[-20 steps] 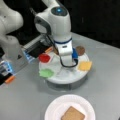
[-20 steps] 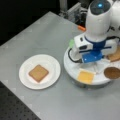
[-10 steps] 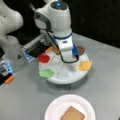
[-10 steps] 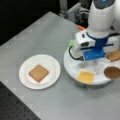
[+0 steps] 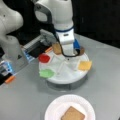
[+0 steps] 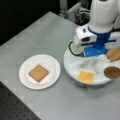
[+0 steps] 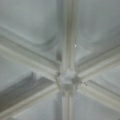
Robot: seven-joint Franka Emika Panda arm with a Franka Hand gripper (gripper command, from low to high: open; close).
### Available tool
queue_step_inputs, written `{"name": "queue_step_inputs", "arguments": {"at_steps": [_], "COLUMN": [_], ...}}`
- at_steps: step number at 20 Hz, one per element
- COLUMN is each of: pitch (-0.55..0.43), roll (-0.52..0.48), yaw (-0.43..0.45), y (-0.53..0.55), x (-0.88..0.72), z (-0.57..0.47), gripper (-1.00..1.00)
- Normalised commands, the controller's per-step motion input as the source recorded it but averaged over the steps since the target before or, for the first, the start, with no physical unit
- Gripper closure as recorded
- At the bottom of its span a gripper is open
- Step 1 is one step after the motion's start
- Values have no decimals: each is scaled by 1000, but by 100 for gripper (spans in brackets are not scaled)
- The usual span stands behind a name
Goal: Ingredient selection for cheeseburger or sandwich
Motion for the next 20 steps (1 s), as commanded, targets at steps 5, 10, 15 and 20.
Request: {"name": "queue_step_inputs", "arguments": {"at_steps": [5, 10, 15, 20], "pitch": [111, 166, 193, 50], "roll": [-69, -36, 32, 66], "yaw": [-195, -359, -377, -336], "y": [-72, -138, -261, -315], "x": [23, 6, 25, 20], "z": [194, 210, 326, 297], "gripper": [-100, -100, -100, -100]}}
